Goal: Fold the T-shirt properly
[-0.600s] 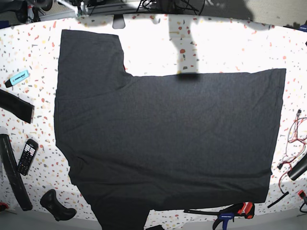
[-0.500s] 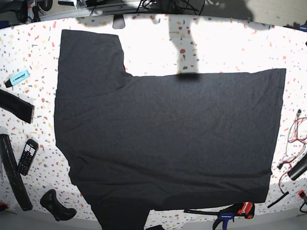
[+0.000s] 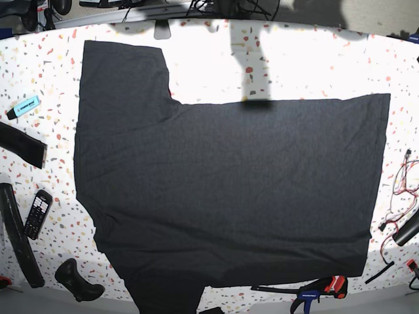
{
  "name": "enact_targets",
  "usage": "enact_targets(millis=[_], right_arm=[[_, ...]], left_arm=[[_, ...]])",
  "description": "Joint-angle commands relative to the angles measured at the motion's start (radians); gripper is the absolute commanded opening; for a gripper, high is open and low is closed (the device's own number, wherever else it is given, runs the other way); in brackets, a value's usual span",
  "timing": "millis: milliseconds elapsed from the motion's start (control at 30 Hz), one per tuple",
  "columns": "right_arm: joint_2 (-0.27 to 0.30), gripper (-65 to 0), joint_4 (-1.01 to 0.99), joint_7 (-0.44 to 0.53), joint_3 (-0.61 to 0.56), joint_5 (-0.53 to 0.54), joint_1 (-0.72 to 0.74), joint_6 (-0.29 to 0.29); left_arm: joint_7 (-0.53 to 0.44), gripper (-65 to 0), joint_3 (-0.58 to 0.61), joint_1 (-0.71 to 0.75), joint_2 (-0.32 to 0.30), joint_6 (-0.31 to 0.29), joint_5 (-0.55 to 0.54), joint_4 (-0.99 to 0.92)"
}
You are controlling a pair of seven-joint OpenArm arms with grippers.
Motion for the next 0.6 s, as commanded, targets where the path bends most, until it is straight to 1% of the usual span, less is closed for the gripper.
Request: enact_targets(millis=[0, 33, 67, 100, 133, 300, 333, 433, 567], right_arm=[[0.007, -33.6, 0.048, -0.008, 0.038, 0.003, -0.022, 0.005], [0.007, -33.6, 0.094, -0.015, 0.074, 0.003, -0.022, 0.005], [0.005, -33.6, 0.132, -0.040, 0.104, 0.003, -0.022, 0.021], [0.005, -33.6, 0.161, -0.105, 0.130, -0.001, -0.022, 0.022], [0.007, -33.6, 0.191, -0.124, 0.158, 0.000, -0.022, 0.024], [0.008, -33.6, 0.311, -0.105, 0.269, -0.001, -0.022, 0.029], [0.008, -33.6, 0.336, -0.101, 0.288, -0.001, -0.022, 0.033], [0.013, -33.6, 0.411, -0.097, 0.340, -0.001, -0.022, 0.054], [0.013, -33.6, 0.510, -0.097, 0.394, -0.001, -0.022, 0.068]], left_arm=[[-0.004, -37.1, 0.000, 0.045, -0.008, -0.005, -0.003, 0.044], [0.000, -37.1, -0.002, 0.067, -0.013, -0.004, -0.003, 0.079], [0.007, -37.1, -0.002, 0.086, -0.018, -0.004, -0.003, 0.114], [0.017, -37.1, -0.002, 0.102, -0.022, -0.004, -0.003, 0.147], [0.037, -37.1, -0.003, 0.114, -0.022, -0.004, -0.003, 0.180], [0.217, -37.1, -0.010, 0.122, -0.040, -0.003, -0.002, 0.337], [0.235, -37.1, -0.009, 0.122, -0.041, -0.003, 0.006, 0.369], [0.261, -37.1, -0.009, 0.122, -0.041, -0.003, 0.029, 0.460], [0.261, -37.1, -0.009, 0.122, -0.041, -0.003, 0.138, 0.570]])
